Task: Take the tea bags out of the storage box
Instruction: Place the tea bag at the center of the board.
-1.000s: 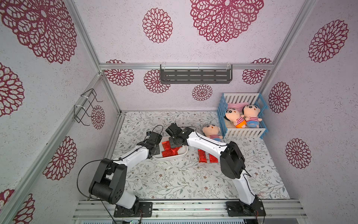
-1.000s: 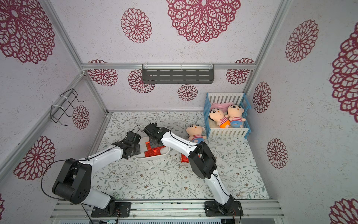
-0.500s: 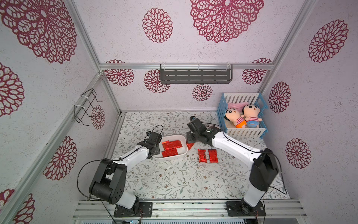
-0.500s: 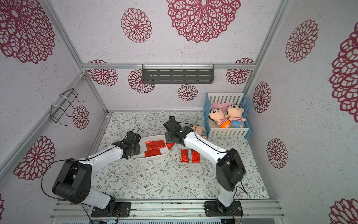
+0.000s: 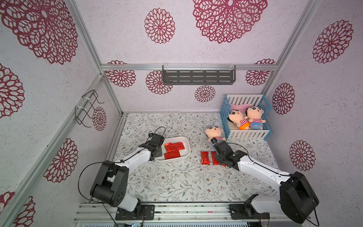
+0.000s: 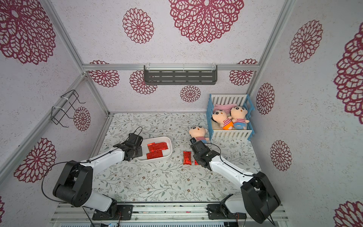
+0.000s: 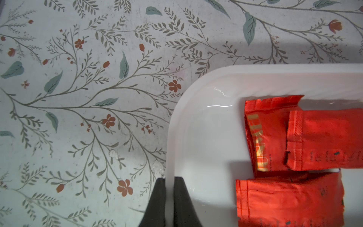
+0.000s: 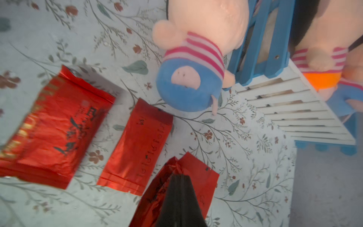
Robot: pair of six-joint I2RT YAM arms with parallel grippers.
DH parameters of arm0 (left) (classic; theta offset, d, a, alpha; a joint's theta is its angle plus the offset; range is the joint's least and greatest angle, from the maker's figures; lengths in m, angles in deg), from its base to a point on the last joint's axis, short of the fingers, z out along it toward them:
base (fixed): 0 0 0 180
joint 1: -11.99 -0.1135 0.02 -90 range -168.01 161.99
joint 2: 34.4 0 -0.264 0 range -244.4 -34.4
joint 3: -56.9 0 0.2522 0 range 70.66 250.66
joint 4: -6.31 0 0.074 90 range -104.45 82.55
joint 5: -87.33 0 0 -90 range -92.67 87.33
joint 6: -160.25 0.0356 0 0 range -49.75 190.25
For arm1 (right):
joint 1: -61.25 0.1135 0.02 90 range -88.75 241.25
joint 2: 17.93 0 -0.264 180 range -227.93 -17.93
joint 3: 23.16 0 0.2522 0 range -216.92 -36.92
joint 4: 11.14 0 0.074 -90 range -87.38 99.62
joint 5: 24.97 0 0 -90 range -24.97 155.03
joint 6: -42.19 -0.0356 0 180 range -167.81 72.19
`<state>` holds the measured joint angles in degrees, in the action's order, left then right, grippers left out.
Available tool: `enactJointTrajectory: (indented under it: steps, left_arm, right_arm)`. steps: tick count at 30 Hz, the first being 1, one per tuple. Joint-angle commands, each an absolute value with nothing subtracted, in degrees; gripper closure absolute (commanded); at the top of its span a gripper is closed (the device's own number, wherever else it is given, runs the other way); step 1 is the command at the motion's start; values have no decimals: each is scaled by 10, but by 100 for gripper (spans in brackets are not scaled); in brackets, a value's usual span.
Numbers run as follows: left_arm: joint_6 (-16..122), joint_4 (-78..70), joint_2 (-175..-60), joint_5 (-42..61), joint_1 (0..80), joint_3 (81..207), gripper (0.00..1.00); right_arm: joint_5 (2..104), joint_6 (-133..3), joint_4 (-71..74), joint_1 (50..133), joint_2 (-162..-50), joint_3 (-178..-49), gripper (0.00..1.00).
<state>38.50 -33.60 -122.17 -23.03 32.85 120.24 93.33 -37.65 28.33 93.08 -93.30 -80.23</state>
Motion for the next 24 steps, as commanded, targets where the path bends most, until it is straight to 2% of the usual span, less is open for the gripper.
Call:
enactJointTrajectory:
  steps: [1,5,10,24]
  left_arm:
    - [390,-366,-1236,-233,336,1190,100]
    - [390,-366,-1236,-234,336,1191,100]
    - [391,-367,-1237,-234,337,1191,100]
    - [392,-371,-1247,-233,336,1197,100]
  right_arm:
    - [983,-280,204,921,-898,-795,100]
    - [975,-211,140,915,-908,-757,100]
    - [937,-178,130,906,-950,-775,100]
    - [935,-110,68,863,-1044,-762,100]
